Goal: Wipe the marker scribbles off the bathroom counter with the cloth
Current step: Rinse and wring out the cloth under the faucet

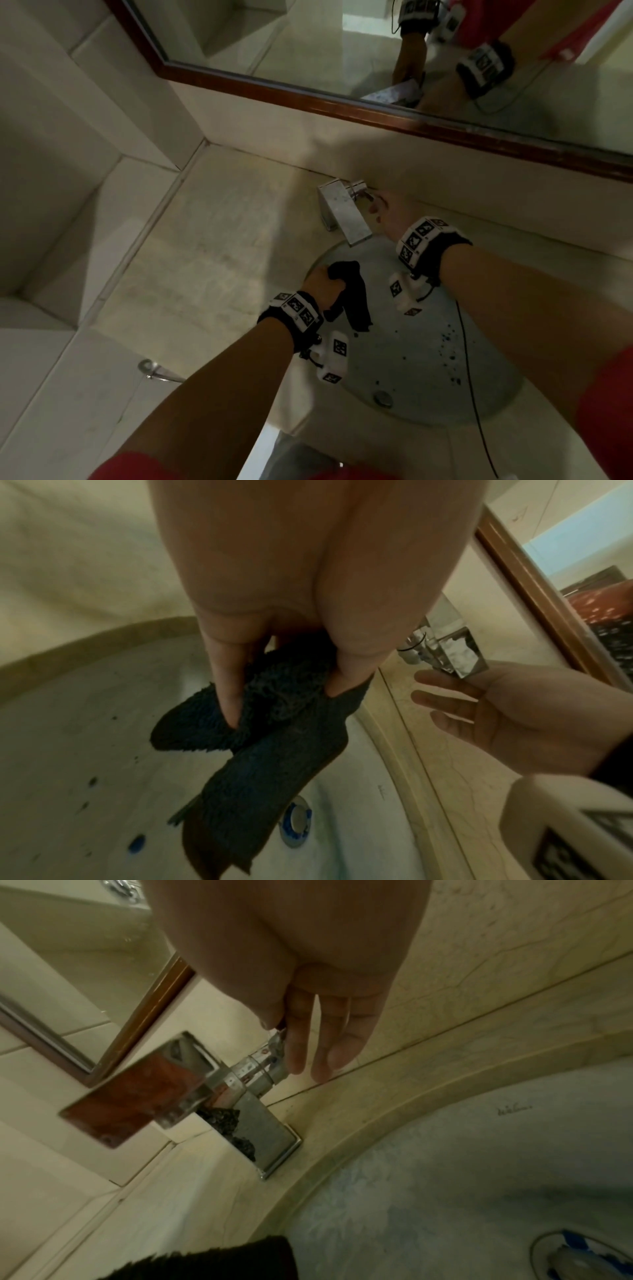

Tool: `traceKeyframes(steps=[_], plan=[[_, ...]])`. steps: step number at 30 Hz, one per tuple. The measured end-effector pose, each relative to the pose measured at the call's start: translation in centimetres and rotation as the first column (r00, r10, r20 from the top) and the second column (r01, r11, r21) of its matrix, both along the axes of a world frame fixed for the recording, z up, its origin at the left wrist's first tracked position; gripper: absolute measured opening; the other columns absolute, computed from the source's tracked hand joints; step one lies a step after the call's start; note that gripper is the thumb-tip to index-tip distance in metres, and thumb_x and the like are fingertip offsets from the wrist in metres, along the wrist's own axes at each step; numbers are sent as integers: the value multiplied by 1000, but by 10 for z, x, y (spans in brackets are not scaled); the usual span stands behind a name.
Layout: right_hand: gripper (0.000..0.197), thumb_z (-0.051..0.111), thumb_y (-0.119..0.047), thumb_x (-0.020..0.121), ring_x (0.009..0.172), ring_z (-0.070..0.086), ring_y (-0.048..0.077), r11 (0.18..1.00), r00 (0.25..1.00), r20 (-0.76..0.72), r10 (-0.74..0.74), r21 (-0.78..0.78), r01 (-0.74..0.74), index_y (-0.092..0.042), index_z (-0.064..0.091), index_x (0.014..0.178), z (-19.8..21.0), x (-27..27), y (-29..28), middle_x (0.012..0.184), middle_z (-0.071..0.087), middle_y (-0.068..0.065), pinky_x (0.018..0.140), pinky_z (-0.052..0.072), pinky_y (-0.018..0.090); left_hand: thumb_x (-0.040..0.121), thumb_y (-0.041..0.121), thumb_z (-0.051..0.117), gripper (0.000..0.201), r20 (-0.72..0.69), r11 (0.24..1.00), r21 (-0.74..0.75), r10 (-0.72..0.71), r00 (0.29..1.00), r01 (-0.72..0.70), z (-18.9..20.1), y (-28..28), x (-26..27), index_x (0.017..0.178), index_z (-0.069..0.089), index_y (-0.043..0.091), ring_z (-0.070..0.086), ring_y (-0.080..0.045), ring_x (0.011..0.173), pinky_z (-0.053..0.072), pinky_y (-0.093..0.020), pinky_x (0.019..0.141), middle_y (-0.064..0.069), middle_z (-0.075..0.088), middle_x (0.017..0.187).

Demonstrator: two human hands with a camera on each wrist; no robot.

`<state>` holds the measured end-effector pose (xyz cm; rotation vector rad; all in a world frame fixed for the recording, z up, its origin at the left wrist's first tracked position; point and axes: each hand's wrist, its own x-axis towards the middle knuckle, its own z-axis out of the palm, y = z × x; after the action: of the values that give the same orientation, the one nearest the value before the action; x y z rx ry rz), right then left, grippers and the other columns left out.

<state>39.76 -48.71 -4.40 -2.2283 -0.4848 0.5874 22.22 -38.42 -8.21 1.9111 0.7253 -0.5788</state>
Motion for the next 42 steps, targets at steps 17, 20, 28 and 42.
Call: traceKeyframes(steps=[17, 20, 28, 42], plan=[[34, 36, -20, 102, 87, 63, 34, 1000, 999, 15, -28, -5, 29, -6, 66, 100, -4, 7, -3, 102, 67, 14, 84, 52, 46, 92, 15, 53, 28, 5, 1000, -5, -7, 1000, 7, -3, 2, 15, 66, 50, 6, 47, -24, 62, 39, -34, 63, -12, 46, 59], [34, 35, -23, 103, 87, 63, 31, 999, 1000, 5, -24, -23, 24, -9, 65, 96, -2, 7, -5, 102, 67, 11, 84, 52, 43, 93, 16, 52, 21, 9, 1000, 3, -30, 1000, 30, 0, 1, 17, 75, 54, 6, 49, -24, 67, 40, -34, 65, -16, 50, 67], [33, 45, -30, 99, 97, 64, 29, 989, 969, -237, 75, -103, -102, -14, 58, 125, -15, -23, -21, 115, 64, 10, 77, 50, 32, 91, 22, 54, 26, 36, 997, 32, -73, 997, 71, -4, 1, 28, 88, 65, -1, 62, -32, 83, 52, -45, 82, -29, 65, 94], [19, 60, -18, 89, 69, 53, 20, 892, 947, -53, 316, -323, -315, -15, 56, 71, -11, -35, -33, 72, 58, 4, 58, 38, 26, 98, 18, 51, 30, 13, 953, 223, -213, 977, 204, 2, 8, 47, 123, 60, 2, 60, -33, 107, 46, -34, 89, -17, 63, 122]])
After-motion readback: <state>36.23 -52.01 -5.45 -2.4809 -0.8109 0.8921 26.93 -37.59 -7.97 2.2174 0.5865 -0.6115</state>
